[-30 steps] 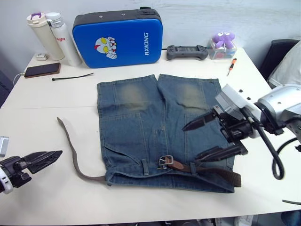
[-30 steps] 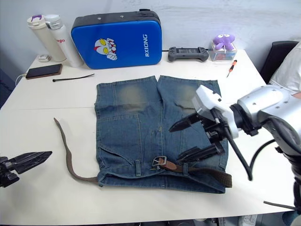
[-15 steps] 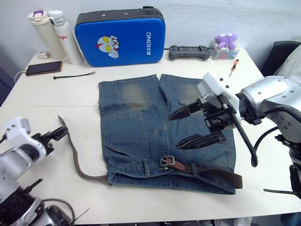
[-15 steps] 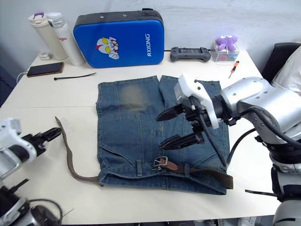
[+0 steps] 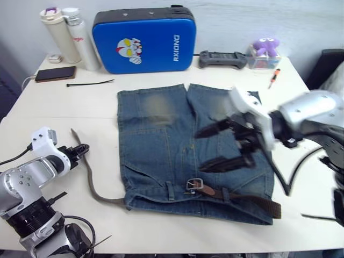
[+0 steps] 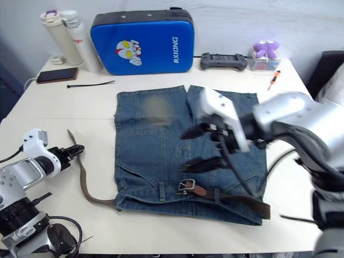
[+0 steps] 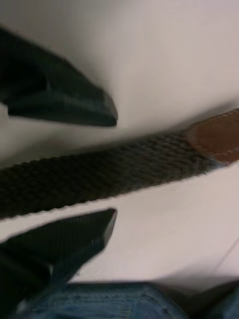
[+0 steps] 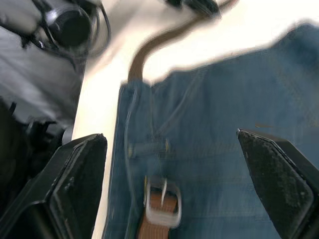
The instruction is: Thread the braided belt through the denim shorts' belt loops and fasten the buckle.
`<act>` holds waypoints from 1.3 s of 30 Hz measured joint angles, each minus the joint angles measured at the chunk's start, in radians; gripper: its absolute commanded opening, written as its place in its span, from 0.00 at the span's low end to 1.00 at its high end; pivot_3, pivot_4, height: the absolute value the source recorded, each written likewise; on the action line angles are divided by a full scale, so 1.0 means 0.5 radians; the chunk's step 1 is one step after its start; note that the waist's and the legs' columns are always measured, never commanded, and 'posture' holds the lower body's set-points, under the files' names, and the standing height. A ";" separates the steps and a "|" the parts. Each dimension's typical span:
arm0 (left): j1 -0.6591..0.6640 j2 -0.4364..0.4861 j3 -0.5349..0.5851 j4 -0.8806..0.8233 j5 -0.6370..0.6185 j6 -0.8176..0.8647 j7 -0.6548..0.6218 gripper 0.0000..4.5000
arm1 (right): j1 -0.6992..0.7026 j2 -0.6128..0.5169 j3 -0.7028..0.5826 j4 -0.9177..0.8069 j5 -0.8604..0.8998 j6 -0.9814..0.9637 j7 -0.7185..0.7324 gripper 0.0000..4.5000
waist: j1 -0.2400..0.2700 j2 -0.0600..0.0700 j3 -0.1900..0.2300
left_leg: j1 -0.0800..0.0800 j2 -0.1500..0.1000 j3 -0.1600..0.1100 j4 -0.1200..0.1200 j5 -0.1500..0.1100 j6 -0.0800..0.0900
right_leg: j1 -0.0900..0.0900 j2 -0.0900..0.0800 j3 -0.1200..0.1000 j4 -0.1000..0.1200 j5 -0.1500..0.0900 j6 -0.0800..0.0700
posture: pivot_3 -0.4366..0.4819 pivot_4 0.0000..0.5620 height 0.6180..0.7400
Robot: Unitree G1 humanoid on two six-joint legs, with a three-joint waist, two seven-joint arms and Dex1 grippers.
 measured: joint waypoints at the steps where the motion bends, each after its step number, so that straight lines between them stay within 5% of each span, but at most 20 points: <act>1: -0.009 -0.002 0.004 0.018 0.011 -0.010 0.010 0.11 | 0.020 -0.008 -0.018 -0.002 -0.001 -0.029 0.019 1.00 | -0.001 0.000 0.000 | 0.000 0.000 0.000 0.000 0.000 0.000 | 0.000 0.000 0.000 -0.001 0.001 0.001 | 0.48 0.27 1.00; 2: -0.030 -0.017 0.011 0.031 0.021 -0.021 0.023 0.01 | 0.049 -0.031 -0.040 -0.009 0.000 -0.071 0.041 1.00 | -0.002 0.000 0.000 | 0.000 0.000 0.000 0.001 0.000 -0.001 | 0.000 0.001 0.000 -0.001 0.001 0.001 | 0.48 0.27 1.00; 7: -0.056 0.087 -0.223 -0.039 -0.039 -0.364 -0.198 0.00 | 0.156 -0.115 -0.102 -0.006 -0.005 -0.180 0.106 1.00 | -0.012 -0.003 0.002 | 0.000 0.002 0.000 0.000 0.002 -0.006 | -0.002 0.002 -0.001 0.000 0.001 0.001 | 0.48 0.27 1.00; 11: 0.232 0.688 -0.975 -0.462 -0.033 -1.109 -0.923 0.00 | 0.170 -0.126 -0.116 0.014 -0.052 -0.291 0.112 1.00 | -0.040 0.009 0.003 | 0.002 0.001 0.003 -0.005 0.000 -0.005 | 0.002 0.000 0.002 -0.007 0.001 0.001 | 0.48 0.27 1.00; 18: 0.419 1.159 -1.626 -0.505 0.205 -2.024 -1.650 0.00 | 0.184 -0.053 -0.074 0.046 -0.361 -0.650 -0.007 1.00 | -0.066 0.017 0.005 | 0.003 0.003 0.003 -0.015 0.003 -0.003 | -0.003 0.001 0.002 -0.005 -0.001 -0.003 | 0.48 0.27 1.00; 30: -0.066 0.986 -1.979 -0.369 0.238 -2.190 -1.936 0.00 | 0.379 0.323 0.350 -0.238 -0.866 -0.941 -0.405 1.00 | -0.063 0.018 0.006 | -0.011 0.003 0.002 0.002 0.005 0.003 | -0.008 0.002 0.002 0.004 0.002 0.003 | 0.48 0.27 1.00; 34: -0.110 0.970 -2.018 -0.360 0.290 -2.224 -1.948 0.00 | 0.374 0.418 0.388 -0.238 -0.887 -0.906 -0.461 0.77 | -0.057 0.018 0.006 | -0.011 0.003 0.001 0.002 0.006 0.002 | -0.008 0.002 0.001 0.005 0.002 0.003 | 0.48 0.27 1.00; 39: -0.181 0.921 -2.025 -0.357 0.307 -2.215 -1.938 0.00 | 0.374 0.488 0.404 -0.239 -0.881 -0.849 -0.485 0.24 | -0.057 0.018 0.006 | -0.012 0.002 0.001 0.003 0.006 0.003 | -0.008 0.002 0.001 0.005 0.002 0.003 | 0.48 0.27 1.00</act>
